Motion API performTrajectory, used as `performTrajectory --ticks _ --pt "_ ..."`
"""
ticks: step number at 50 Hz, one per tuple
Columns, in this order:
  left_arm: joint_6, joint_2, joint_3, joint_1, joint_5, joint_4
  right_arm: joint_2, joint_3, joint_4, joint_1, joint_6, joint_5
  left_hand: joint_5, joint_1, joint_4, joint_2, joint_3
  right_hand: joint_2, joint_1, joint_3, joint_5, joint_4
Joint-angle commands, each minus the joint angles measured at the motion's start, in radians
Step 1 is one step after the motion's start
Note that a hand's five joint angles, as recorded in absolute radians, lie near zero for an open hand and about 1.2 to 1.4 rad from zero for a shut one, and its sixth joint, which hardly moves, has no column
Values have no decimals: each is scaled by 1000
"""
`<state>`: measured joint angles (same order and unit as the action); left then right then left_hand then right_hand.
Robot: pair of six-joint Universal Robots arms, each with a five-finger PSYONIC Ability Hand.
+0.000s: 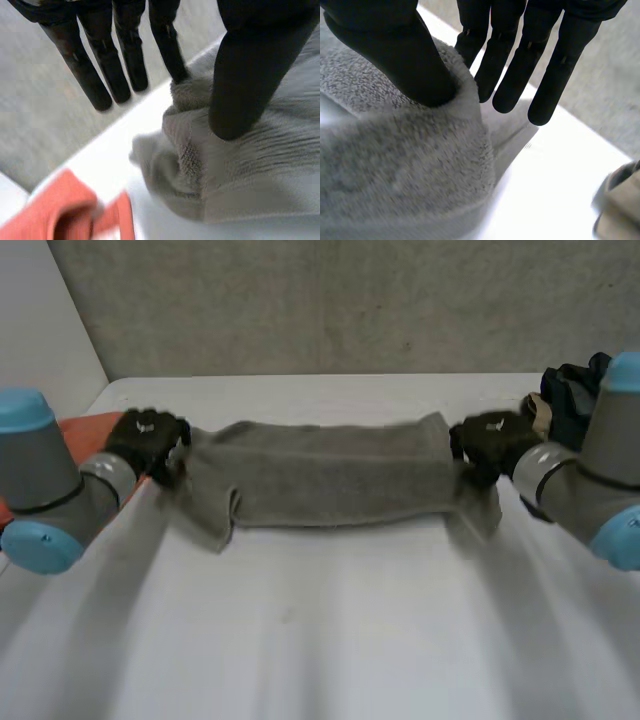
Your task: Fold the laundry.
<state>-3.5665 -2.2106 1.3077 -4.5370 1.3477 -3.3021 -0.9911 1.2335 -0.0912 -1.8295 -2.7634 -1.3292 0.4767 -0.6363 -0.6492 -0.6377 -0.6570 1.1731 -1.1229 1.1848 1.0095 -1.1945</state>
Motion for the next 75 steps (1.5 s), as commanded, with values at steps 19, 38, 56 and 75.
performTrajectory --ticks 19,38,56,75 --pt "9 203 166 229 278 176 -121 55 18 -24 -90 -13 -435 420 433 421 441 223 -273 211 212 -202" --pt "18 -95 -111 380 495 151 -208 15 -74 -14 -137 -2 -368 353 366 354 374 223 -273 211 212 -202" --pt "-49 -241 -280 345 485 180 -273 6 -82 22 -196 41 -191 176 189 178 197 223 -273 211 212 -202" --pt "-5 -19 -199 282 395 321 -276 -17 -114 58 -101 59 745 -760 -747 -759 -739 223 -273 211 212 -202"
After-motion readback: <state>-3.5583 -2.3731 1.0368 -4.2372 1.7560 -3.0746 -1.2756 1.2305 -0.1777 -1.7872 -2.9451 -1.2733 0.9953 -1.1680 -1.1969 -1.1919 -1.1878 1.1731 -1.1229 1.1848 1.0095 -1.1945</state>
